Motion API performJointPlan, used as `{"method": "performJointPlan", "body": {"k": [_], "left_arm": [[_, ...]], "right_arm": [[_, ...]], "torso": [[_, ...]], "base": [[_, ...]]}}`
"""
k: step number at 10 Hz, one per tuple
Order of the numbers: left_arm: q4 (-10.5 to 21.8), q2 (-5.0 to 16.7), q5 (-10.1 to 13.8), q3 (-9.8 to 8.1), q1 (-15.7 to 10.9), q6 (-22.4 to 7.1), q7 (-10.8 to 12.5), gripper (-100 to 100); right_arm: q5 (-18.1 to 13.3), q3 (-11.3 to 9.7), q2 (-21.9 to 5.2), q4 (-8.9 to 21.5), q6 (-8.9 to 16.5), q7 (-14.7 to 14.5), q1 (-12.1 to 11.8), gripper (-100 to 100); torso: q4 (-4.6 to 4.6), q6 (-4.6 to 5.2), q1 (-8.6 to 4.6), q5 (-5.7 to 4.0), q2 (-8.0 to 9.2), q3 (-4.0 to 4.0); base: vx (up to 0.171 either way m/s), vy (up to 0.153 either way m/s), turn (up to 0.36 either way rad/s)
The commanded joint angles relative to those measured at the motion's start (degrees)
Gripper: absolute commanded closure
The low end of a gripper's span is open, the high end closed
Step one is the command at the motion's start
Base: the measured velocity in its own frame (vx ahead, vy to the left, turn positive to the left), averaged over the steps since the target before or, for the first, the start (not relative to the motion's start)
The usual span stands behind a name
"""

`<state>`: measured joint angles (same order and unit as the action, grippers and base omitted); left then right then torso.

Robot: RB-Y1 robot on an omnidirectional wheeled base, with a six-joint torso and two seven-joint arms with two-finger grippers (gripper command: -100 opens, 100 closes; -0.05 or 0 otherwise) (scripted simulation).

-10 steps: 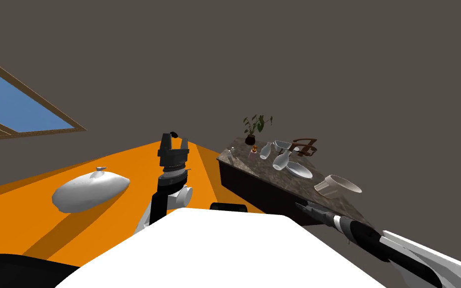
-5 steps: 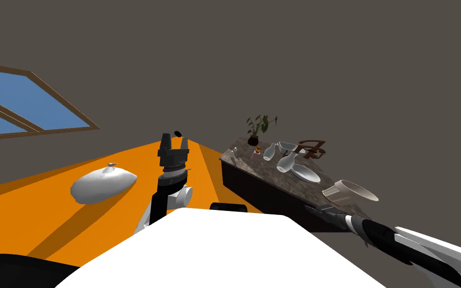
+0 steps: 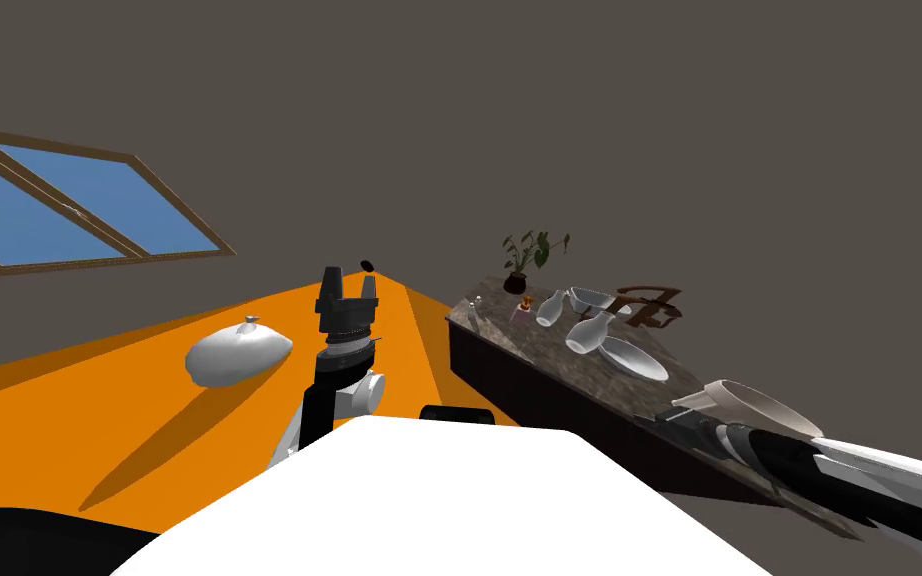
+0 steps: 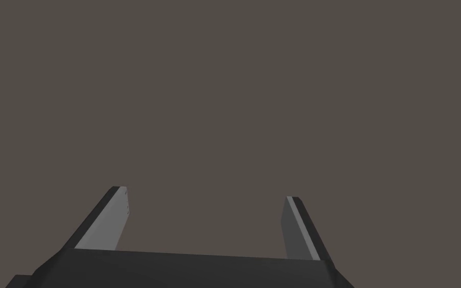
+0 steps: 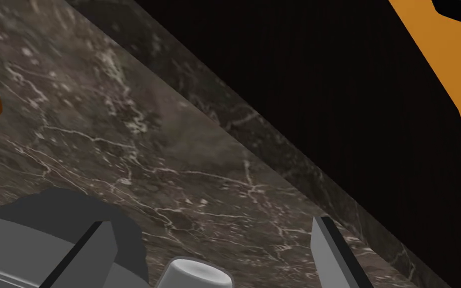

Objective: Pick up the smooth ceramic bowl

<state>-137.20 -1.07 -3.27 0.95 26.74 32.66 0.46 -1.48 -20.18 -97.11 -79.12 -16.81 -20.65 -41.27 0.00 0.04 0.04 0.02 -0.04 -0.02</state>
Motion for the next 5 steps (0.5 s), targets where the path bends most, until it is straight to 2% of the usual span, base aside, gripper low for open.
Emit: {"method": "performJointPlan", "body": {"k": [1, 2, 4, 5], "left_arm": [[0.0, 0.0, 0.0, 0.00, 0.0, 0.0, 0.0, 0], [0.0, 0.0, 0.0, 0.00, 0.0, 0.0, 0.0, 0], [0.0, 0.0, 0.0, 0.00, 0.0, 0.0, 0.0, 0], [0.0, 0.0, 0.0, 0.00, 0.0, 0.0, 0.0, 0]], "right_arm": [[0.3, -0.1, -2.9, 0.4, 0.7, -0.2, -1.2, -100], [0.2, -0.7, -4.8, 0.9, 1.1, -0.1, -1.4, -100], [0.2, -0.7, -5.4, 0.9, 1.1, -0.1, -1.4, -100], [0.2, -1.3, -7.3, 1.2, 1.5, 0.1, -1.7, -100]], "torso": [[0.00, 0.00, 0.00, 0.00, 0.00, 0.00], [0.00, -0.03, 0.00, 0.00, 0.01, 0.00], [0.00, 0.00, -0.05, -0.02, -0.02, -0.01], [0.01, 0.02, -0.07, -0.04, 0.03, 0.02]], "base": [[0.013, 0.010, 0.096], [0.022, 0.007, 0.169], [0.014, -0.004, 0.033], [0.013, -0.003, 0.084]]}}
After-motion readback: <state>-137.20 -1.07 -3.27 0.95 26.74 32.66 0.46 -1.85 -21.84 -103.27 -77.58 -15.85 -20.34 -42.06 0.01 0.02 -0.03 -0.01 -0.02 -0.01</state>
